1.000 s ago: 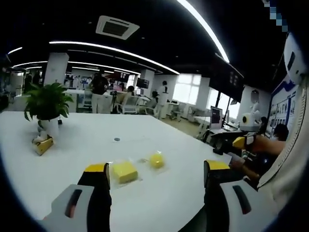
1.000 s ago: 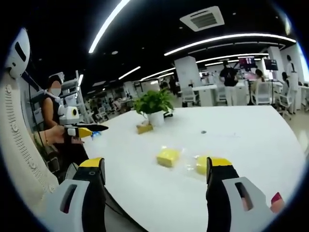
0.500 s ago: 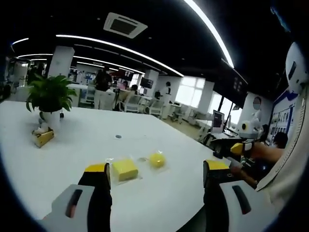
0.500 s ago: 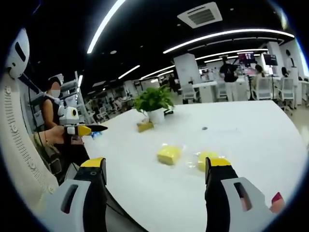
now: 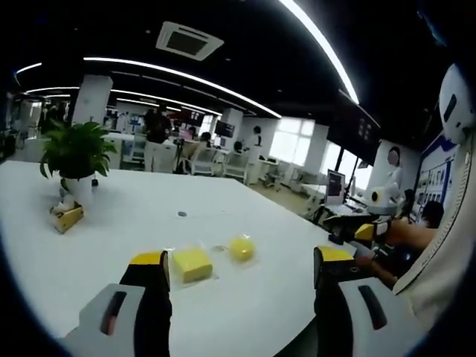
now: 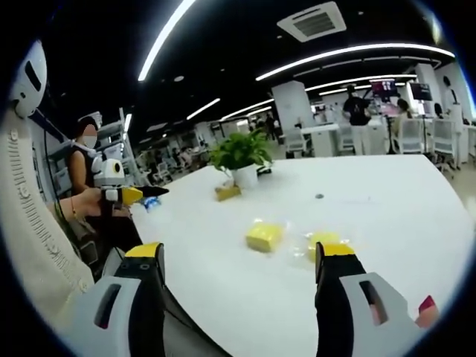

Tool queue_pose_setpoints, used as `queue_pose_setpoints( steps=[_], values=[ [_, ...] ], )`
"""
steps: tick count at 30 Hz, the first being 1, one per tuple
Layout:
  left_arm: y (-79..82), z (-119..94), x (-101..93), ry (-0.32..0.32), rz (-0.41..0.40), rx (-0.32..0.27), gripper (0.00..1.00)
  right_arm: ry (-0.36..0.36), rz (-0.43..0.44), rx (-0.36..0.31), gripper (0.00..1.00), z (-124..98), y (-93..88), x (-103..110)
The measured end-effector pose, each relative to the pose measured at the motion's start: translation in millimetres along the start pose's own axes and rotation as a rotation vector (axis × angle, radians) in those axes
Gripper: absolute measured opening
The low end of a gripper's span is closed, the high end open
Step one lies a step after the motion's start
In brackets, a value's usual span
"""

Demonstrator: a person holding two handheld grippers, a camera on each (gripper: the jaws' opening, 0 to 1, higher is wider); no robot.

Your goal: Compare the silicone blocks by pressing each to a similar depth, holding the contact briefly, and releasing to observe deformation and rebound differences across the visible hardness samples.

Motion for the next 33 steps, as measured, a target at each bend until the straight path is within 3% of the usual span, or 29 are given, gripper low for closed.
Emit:
queue_pose_setpoints(
  steps=[13,25,33],
  values=[
    [1.8,-14.1,-27.2,0.037,0.011,-0.019,0.79,0.013,-0.018,-0.016,0.77,-24.6,0.4,1.9],
    [-12.8,-23.6,-60.2,0.101,0.016,-0.010,0.80,0.088,-0.061,0.003,0.76,-50.7,-3.1,0.8],
    [-11.7,-23.2,-72.7,0.111,0.027,-0.021,0.80,0.095,-0.078,-0.005,0.76,-67.4,0.3,-1.5]
  ],
)
Point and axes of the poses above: the point that each gripper's makers call its tool centre point, and the gripper's own axes: z roughly forward along the fingers, x roughly to its left, y roughly out of its top, the point moved 8 cm from there along -z, roughly backward along the fingers, and after that the axes turned 7 degrees about x, right-handed, at the moved point
